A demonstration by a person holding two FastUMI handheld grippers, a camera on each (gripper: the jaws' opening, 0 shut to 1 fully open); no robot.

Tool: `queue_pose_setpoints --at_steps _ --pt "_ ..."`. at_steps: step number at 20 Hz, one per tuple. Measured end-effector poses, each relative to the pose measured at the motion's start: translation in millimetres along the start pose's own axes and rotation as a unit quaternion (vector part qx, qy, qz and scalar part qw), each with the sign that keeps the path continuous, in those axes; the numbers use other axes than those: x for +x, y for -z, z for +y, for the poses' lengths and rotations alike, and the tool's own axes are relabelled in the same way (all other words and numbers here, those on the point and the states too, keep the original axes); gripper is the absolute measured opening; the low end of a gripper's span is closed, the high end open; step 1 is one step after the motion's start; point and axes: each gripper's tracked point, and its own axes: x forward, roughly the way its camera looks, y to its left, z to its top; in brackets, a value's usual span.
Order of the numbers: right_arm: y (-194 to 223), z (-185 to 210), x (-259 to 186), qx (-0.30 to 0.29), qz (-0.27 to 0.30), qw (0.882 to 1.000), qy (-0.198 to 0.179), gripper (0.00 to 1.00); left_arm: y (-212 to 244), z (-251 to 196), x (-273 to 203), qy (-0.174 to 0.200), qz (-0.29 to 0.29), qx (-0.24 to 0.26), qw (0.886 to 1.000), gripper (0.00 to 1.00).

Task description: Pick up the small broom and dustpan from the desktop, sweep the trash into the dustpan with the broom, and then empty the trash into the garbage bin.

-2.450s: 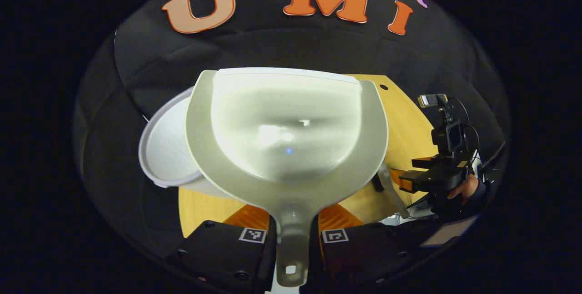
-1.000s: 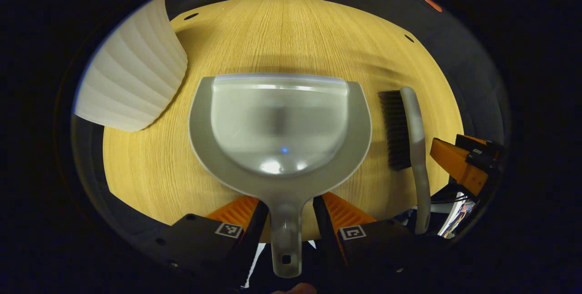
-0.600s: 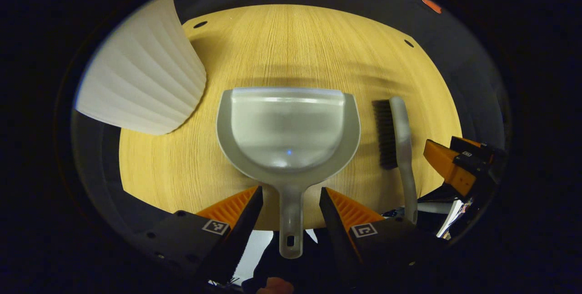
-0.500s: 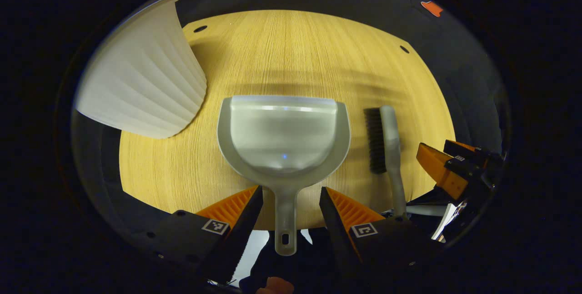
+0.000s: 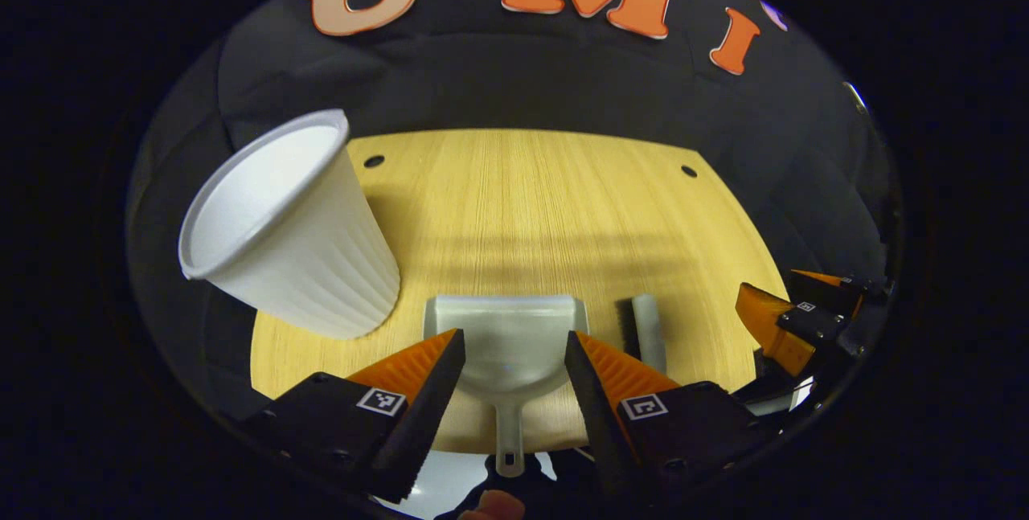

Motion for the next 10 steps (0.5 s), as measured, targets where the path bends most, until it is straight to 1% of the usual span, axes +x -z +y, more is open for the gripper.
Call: queue_pose_setpoints --at_steps 1,2,4,7,8,10 --pt "-15 -2 -7 0.001 -0.024 1.0 0.004 0.96 -13 4 -2 -0.008 -0.031 0.0 0.999 0.84" --pt "-30 -2 -15 0.003 -0.05 0.999 0.004 0.96 -28 5 -3 -0.013 -0.063 0.001 0.998 0.82" --pt "-60 -2 -33 0.013 -0.102 0.995 0.005 0.96 -60 12 -14 -0.025 -0.125 -0.001 0.992 0.82" --pt "-99 -13 -58 0.022 -0.183 0.983 0.021 0.96 -96 23 -35 -0.041 -0.213 0.001 0.976 0.81" --pt "-110 -13 -66 0.026 -0.21 0.977 0.023 0.96 -95 18 -27 -0.05 -0.241 0.004 0.969 0.81" --pt "-128 -13 -81 0.034 -0.255 0.966 0.019 0.96 -105 22 -36 -0.059 -0.292 0.005 0.954 0.81"
